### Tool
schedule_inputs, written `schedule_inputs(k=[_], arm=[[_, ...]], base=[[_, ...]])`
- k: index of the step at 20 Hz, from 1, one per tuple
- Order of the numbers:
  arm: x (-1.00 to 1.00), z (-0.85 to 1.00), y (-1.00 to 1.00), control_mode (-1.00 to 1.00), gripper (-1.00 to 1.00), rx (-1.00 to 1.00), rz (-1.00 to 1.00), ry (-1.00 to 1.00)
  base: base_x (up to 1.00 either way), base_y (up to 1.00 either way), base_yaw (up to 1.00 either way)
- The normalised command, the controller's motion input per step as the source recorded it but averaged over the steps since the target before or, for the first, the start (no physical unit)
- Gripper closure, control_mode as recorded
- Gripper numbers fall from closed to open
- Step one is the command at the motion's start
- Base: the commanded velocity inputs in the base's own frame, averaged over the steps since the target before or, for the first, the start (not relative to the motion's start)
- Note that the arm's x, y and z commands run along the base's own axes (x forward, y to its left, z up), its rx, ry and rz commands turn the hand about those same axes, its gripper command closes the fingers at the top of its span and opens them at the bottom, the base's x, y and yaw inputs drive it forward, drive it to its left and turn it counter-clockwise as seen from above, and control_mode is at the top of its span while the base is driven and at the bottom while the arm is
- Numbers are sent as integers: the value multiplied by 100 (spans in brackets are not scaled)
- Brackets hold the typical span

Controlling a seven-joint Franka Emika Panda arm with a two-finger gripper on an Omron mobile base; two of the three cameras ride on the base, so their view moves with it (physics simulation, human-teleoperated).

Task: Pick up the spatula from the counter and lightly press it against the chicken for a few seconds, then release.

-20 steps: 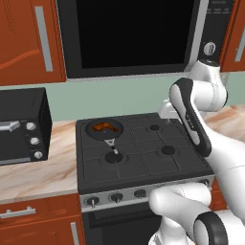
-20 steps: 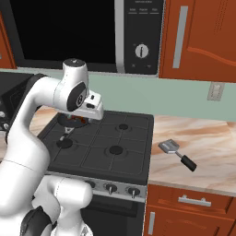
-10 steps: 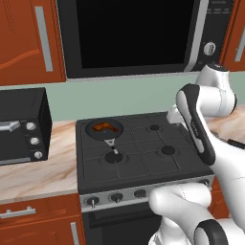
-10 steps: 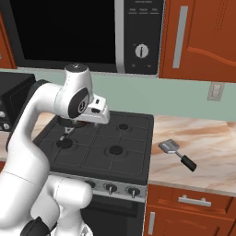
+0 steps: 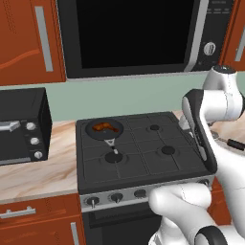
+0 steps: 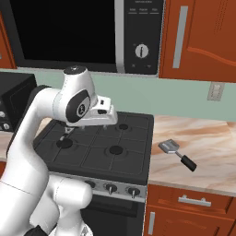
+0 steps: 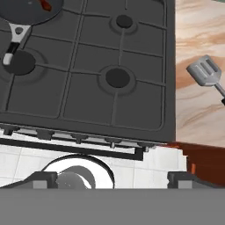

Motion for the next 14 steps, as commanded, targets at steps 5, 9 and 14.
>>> schedule_inputs(k=[5,9,14], arm=[[-20,0,-36,-100,-100,-7,8,0],[-18,0,-20,-100,-100,-4,11,-7],[-8,3,-21,-100,-100,-5,12,-7]], base=[[0,0,0],[0,0,0],[0,0,0]])
